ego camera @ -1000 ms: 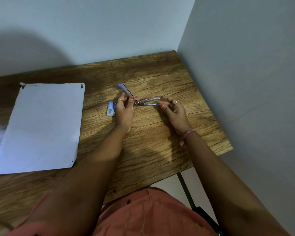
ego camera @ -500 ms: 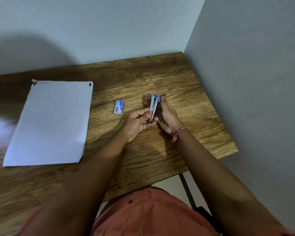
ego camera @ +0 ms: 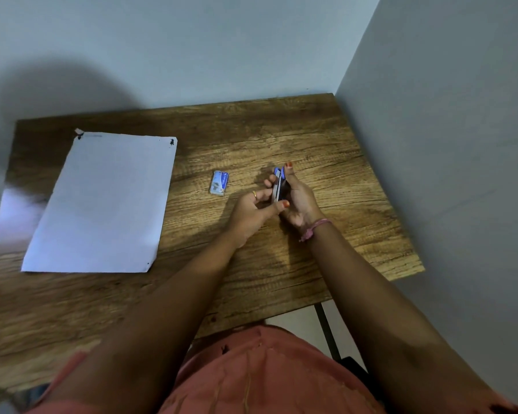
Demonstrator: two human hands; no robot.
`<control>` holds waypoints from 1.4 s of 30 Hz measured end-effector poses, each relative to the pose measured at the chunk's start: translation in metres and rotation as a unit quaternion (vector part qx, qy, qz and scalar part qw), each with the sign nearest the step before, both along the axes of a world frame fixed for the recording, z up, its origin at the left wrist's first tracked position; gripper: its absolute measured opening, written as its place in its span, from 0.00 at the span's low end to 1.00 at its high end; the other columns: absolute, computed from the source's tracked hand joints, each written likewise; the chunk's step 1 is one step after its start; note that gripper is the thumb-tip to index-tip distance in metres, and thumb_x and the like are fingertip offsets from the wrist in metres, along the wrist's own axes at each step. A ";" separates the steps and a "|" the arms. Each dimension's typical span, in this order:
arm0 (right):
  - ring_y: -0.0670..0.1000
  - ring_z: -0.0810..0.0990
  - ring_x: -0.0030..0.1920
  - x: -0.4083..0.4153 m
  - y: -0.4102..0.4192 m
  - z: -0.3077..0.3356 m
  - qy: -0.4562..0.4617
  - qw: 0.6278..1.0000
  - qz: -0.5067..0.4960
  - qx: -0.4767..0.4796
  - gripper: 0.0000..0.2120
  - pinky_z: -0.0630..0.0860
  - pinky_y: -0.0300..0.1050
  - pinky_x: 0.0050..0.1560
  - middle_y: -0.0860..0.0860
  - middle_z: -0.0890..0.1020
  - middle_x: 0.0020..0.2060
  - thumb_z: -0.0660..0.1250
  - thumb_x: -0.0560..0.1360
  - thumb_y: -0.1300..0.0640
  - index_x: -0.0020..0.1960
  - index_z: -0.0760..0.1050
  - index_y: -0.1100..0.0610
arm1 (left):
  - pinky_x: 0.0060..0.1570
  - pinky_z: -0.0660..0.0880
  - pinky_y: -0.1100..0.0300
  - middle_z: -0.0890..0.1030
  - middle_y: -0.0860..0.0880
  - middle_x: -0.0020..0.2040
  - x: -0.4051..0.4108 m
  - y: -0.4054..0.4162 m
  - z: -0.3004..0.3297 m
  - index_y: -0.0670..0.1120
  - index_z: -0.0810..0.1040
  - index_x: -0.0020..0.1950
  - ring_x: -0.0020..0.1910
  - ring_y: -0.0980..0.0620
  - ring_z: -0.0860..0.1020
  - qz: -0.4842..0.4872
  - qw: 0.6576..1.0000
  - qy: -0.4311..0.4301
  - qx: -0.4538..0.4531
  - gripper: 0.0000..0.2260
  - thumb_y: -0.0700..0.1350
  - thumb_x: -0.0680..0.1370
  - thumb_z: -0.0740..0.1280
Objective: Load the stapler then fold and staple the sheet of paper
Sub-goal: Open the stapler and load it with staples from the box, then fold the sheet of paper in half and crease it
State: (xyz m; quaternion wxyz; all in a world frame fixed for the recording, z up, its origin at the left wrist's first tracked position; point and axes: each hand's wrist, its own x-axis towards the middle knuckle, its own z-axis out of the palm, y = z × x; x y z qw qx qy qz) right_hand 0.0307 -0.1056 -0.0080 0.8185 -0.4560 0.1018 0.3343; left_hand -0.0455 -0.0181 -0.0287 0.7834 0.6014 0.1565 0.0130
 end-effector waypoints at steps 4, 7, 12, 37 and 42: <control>0.48 0.83 0.34 -0.002 0.004 0.000 -0.002 1.000 -0.019 -0.017 0.17 0.83 0.44 0.39 0.52 0.82 0.34 0.61 0.79 0.49 0.45 0.76 0.63 | 0.50 0.77 0.57 0.82 0.46 0.47 0.000 -0.005 0.000 0.40 0.79 0.54 0.46 0.52 0.79 0.018 0.999 -0.005 0.046 0.08 0.35 0.75 0.69; 0.48 0.84 0.36 -0.003 0.005 -0.001 -0.039 0.997 -0.012 -0.060 0.17 0.83 0.44 0.40 0.53 0.85 0.35 0.64 0.78 0.48 0.44 0.78 0.63 | 0.45 0.78 0.63 0.81 0.48 0.44 0.001 -0.007 0.001 0.39 0.78 0.54 0.43 0.52 0.79 0.036 0.999 0.018 0.008 0.08 0.33 0.76 0.67; 0.51 0.84 0.46 -0.012 0.002 -0.008 -0.136 0.984 0.055 -0.097 0.12 0.81 0.43 0.49 0.56 0.85 0.45 0.67 0.77 0.53 0.48 0.80 0.62 | 0.45 0.80 0.63 0.80 0.46 0.50 -0.002 -0.004 0.000 0.33 0.73 0.63 0.46 0.55 0.79 0.060 0.995 0.035 -0.068 0.13 0.33 0.78 0.63; 0.56 0.81 0.49 0.011 0.011 0.006 -0.391 0.710 0.086 -0.579 0.14 0.79 0.52 0.49 0.55 0.84 0.46 0.72 0.70 0.46 0.50 0.82 0.55 | 0.46 0.78 0.67 0.81 0.41 0.51 -0.044 -0.013 -0.004 0.42 0.78 0.56 0.46 0.56 0.80 0.175 0.979 -0.039 0.096 0.08 0.37 0.80 0.62; 0.56 0.77 0.58 0.004 0.018 0.006 -0.377 0.688 0.102 -0.612 0.18 0.76 0.55 0.56 0.56 0.80 0.55 0.71 0.71 0.46 0.58 0.80 0.52 | 0.42 0.78 0.68 0.82 0.48 0.44 -0.060 -0.008 -0.005 0.45 0.78 0.54 0.40 0.61 0.81 0.156 0.984 -0.042 0.076 0.08 0.38 0.80 0.62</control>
